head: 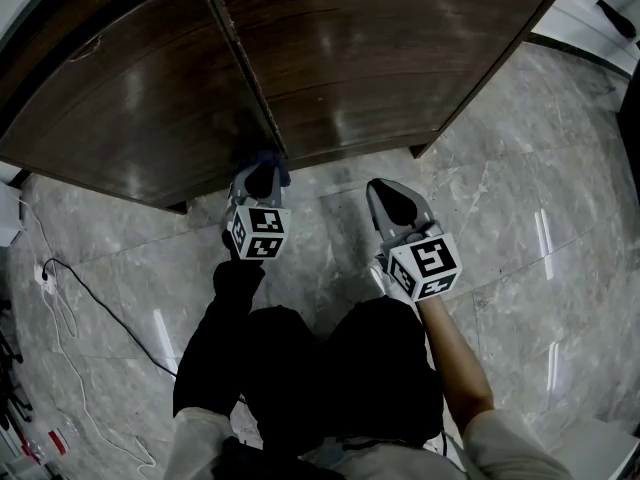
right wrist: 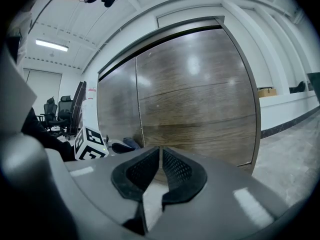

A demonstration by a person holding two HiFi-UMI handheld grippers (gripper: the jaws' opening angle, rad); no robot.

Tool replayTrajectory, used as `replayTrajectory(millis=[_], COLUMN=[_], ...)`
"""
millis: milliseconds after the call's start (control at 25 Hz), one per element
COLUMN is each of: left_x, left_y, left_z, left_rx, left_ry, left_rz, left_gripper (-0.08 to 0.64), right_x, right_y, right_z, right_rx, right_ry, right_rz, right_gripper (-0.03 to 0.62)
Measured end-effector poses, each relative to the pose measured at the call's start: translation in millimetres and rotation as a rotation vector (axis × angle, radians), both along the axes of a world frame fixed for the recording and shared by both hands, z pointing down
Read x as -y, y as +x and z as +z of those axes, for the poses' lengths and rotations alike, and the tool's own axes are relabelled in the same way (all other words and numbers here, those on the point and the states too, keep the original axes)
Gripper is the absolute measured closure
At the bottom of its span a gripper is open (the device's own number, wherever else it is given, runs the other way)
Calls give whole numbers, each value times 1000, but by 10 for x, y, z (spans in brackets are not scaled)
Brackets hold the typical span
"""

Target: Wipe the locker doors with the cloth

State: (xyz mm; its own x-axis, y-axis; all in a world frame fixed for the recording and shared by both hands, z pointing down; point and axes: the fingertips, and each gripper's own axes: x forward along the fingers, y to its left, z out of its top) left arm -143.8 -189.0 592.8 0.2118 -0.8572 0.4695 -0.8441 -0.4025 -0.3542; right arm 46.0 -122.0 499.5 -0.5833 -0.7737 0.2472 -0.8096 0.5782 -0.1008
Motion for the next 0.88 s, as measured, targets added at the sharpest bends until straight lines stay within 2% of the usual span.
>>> replayTrajectory(millis=[200,640,880], left_x=[12,75,85], left_y=[91,313,340], left_z=[-66,-371,-818], left_rx=[-15,-52,-95], left_ry=[7,58,144], left_rz=[20,55,52], left_gripper=[492,492,492], right_x=[47,44,42], right_y=[118,189,220], right_z=[23,6,-32], right_rx=[-7,-7,-1], right_ry=[-3,-1,5], right_rz=[33,44,47], right_gripper=[568,568,568])
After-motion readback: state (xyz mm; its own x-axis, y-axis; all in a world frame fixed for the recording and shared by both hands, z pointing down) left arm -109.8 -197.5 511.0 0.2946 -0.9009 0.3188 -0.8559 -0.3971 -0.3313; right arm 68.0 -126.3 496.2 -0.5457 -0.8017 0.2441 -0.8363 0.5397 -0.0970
